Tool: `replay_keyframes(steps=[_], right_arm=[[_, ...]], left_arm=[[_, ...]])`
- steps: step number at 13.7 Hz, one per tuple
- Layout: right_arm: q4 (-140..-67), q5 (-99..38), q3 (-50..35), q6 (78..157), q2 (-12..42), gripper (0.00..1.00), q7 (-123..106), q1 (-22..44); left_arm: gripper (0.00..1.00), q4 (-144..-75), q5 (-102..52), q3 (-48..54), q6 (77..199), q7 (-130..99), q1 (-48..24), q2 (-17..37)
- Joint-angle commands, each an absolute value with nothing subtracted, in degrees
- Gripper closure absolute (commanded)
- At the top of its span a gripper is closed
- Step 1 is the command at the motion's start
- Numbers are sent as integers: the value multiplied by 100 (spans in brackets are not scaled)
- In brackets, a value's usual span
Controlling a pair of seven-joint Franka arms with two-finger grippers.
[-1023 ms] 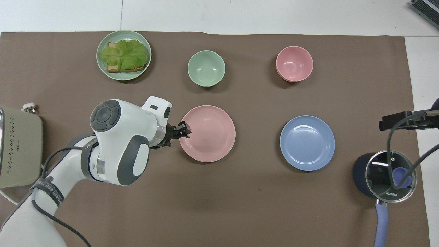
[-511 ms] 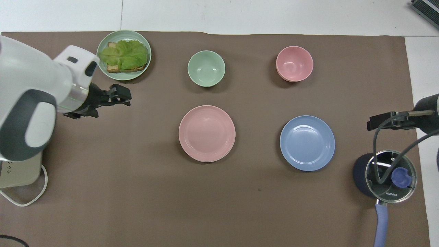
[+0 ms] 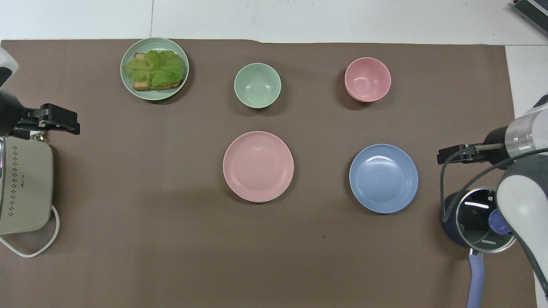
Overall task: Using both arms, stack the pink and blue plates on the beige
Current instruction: 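Retract the left gripper while the right gripper reaches the blue plate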
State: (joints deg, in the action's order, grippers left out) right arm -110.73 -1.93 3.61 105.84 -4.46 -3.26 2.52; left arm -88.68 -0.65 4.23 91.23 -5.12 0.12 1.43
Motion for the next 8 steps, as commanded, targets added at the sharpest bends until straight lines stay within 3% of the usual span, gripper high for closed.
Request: replay_keyframes(steps=[1, 8], right_arm=[[-11565, -343, 343, 11073, -519, 0, -606, 220], [-12347, -352, 352, 11880, -361, 0, -1071, 167]], left_arm=[[0, -8859, 62, 448, 8938, -290, 62, -262], [0, -8877, 26, 448, 8930, -325, 62, -290]])
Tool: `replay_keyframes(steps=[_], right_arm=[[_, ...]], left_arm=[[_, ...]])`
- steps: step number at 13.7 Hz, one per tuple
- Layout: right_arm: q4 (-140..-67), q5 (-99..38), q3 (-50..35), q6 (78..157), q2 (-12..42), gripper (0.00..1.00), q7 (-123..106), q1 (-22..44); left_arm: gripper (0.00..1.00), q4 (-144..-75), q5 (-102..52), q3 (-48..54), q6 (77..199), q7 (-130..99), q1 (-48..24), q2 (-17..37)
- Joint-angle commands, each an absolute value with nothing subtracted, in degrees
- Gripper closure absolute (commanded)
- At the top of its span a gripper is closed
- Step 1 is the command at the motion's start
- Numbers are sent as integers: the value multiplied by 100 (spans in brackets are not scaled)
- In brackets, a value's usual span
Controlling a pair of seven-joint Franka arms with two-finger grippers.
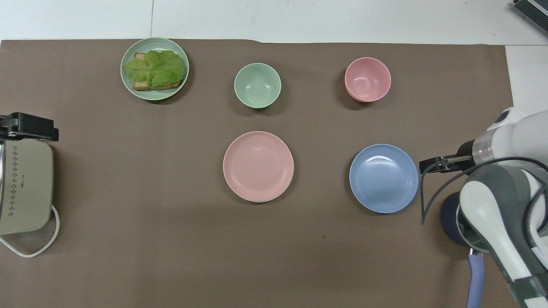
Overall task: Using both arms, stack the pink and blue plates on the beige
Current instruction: 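Grasp the rim of the blue plate with the right gripper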
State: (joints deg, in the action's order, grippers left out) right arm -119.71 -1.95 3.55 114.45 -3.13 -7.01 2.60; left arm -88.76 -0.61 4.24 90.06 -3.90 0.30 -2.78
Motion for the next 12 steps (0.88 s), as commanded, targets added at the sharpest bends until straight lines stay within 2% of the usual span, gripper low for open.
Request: replay_keyframes(steps=[1, 7, 11, 12], right_arm=[[-12479, -352, 352, 12118, -352, 0, -1081, 167], [-12577, -351, 352, 12831, 456, 0, -1802, 53], [-12647, -352, 352, 12973, 633, 0, -1811, 44], [-12647, -343, 352, 12973, 685, 7, -1811, 44]], left_arm=[[0, -8877, 26, 448, 8930, -325, 62, -290], [0, -8877, 26, 448, 8930, -325, 62, -290], [0, -8877, 26, 448, 8930, -325, 70, -299], [0, -8877, 26, 448, 8930, -325, 70, -299]])
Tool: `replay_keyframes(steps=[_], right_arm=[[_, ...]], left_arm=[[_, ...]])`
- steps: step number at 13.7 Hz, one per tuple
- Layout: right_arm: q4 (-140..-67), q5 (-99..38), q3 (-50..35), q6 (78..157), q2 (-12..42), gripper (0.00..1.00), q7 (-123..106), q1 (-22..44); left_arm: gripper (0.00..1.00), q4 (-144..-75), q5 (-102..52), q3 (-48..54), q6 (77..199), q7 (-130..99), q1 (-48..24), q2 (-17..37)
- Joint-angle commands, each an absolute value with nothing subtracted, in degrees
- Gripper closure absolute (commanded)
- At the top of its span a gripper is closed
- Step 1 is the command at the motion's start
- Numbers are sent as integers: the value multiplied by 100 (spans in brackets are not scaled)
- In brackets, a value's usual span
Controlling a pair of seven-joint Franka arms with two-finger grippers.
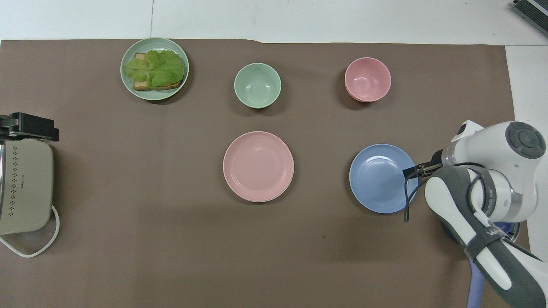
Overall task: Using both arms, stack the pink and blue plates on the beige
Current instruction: 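Grasp the rim of the blue plate with the right gripper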
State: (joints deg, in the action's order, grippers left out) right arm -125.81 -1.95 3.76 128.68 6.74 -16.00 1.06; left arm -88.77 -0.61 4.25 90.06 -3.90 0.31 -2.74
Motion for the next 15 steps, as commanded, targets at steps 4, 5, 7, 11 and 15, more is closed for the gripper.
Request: replay_keyframes(steps=[4, 5, 7, 11, 15], right_arm=[[-12674, -352, 352, 13052, 843, 37, -1802, 44], [-12674, -352, 352, 13052, 887, 47, -1802, 35], [-12674, -352, 352, 13061, 896, 76, -1802, 35], [-12578, -352, 352, 12947, 932, 100, -1731, 44], [-12183, -352, 352, 12342, 721, 100, -1652, 53]], left_arm=[[0, -8877, 26, 448, 8930, -325, 70, -299], [0, -8877, 26, 448, 8930, -325, 70, -299], [0, -8877, 26, 448, 8930, -325, 70, -299], [0, -8877, 26, 448, 8930, -325, 70, -299], [0, -8877, 26, 448, 8930, -325, 70, -299]])
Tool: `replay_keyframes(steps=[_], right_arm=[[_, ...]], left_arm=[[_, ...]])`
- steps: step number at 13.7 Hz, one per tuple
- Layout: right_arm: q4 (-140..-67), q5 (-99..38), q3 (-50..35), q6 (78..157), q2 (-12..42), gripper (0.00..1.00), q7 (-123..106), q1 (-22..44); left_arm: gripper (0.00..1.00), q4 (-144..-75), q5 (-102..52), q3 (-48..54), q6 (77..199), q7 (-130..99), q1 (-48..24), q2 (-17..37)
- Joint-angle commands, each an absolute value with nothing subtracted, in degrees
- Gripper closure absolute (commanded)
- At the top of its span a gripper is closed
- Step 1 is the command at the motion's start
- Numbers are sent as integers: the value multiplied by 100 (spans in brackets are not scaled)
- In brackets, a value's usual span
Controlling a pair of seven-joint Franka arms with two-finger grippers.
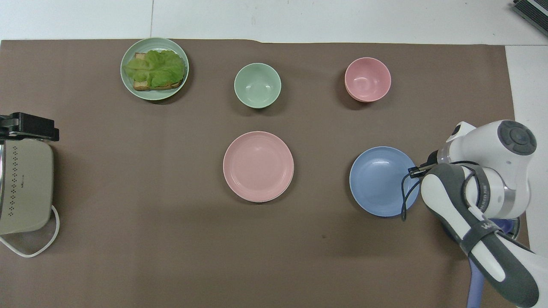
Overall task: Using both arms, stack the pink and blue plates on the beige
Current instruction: 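Grasp the rim of the blue plate with the right gripper, then carry the blue plate onto the pink plate with the right gripper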
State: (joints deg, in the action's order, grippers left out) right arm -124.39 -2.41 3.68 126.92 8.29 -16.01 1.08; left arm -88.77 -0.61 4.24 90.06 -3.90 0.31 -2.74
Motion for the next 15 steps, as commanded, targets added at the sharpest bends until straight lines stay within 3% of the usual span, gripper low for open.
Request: replay_keyframes(steps=[1, 6, 11, 15], right_arm=[[-12069, -352, 352, 12131, 625, 100, -1644, 61], [-11805, -352, 299, 11410, 89, 100, -1240, 158], [-11312, -352, 27, 10846, 0, 100, -749, 167], [-11206, -352, -639, 10889, -18, 100, 59, 167]], left_arm=[[0, -8877, 26, 448, 8930, -325, 70, -299], [0, -8877, 26, 440, 8930, -325, 70, -299], [0, -8877, 26, 448, 8930, -325, 70, -299], [0, -8877, 26, 448, 8930, -325, 70, -299]])
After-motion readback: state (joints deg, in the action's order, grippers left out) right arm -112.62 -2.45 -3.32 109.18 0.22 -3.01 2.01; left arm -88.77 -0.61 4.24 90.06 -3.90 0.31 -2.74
